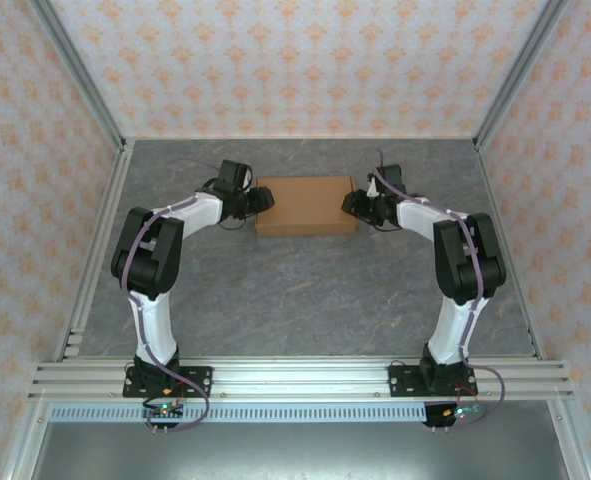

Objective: Fold the paper box

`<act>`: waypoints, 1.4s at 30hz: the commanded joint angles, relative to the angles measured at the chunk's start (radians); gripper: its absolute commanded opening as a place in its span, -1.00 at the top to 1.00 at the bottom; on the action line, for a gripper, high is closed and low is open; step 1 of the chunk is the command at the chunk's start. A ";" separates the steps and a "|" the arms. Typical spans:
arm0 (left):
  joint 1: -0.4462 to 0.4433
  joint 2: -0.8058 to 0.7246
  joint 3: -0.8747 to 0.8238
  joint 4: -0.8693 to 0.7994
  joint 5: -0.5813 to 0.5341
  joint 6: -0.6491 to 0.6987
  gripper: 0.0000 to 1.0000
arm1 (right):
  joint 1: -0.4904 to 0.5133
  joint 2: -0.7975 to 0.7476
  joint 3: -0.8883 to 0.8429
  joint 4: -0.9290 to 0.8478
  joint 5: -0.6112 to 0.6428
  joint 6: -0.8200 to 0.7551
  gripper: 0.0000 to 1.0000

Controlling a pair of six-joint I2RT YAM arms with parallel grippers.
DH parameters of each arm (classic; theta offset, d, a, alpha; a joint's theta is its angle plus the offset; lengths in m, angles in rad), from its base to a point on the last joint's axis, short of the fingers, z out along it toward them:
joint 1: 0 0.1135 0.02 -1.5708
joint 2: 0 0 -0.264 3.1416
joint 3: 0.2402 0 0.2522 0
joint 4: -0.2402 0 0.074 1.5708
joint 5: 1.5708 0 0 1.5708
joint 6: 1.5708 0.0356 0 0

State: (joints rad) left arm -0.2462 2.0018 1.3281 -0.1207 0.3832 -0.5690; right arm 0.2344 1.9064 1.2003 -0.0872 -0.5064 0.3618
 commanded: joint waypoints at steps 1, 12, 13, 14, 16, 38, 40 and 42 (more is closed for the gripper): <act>-0.006 0.073 0.067 -0.093 0.019 0.029 -0.15 | 0.025 0.053 0.079 0.025 -0.002 0.016 0.09; 0.018 0.069 0.136 -0.132 -0.022 0.111 -0.37 | 0.023 0.037 0.200 -0.131 0.168 -0.106 -0.26; 0.019 0.055 0.133 -0.135 -0.036 0.123 -0.42 | 0.023 0.025 0.206 -0.149 0.183 -0.121 -0.28; 0.019 0.039 0.129 -0.138 -0.048 0.129 -0.45 | 0.023 0.010 0.211 -0.164 0.195 -0.130 -0.29; 0.020 -0.004 0.108 -0.140 -0.084 0.150 -0.49 | 0.023 -0.035 0.205 -0.185 0.237 -0.156 -0.34; 0.026 -1.047 -0.792 0.176 -0.808 0.232 -1.00 | 0.002 -0.855 -0.499 0.064 0.974 -0.306 -0.96; 0.028 -1.102 -0.819 0.164 -0.837 0.262 -1.00 | -0.007 -0.897 -0.586 0.126 0.989 -0.301 -0.98; 0.031 -1.130 -0.844 0.183 -0.837 0.335 -1.00 | -0.023 -0.932 -0.670 0.191 1.013 -0.284 -0.98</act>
State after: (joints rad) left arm -0.2260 0.9134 0.5060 0.0013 -0.3443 -0.3141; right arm 0.2272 1.0180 0.6044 -0.0292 0.4103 0.0528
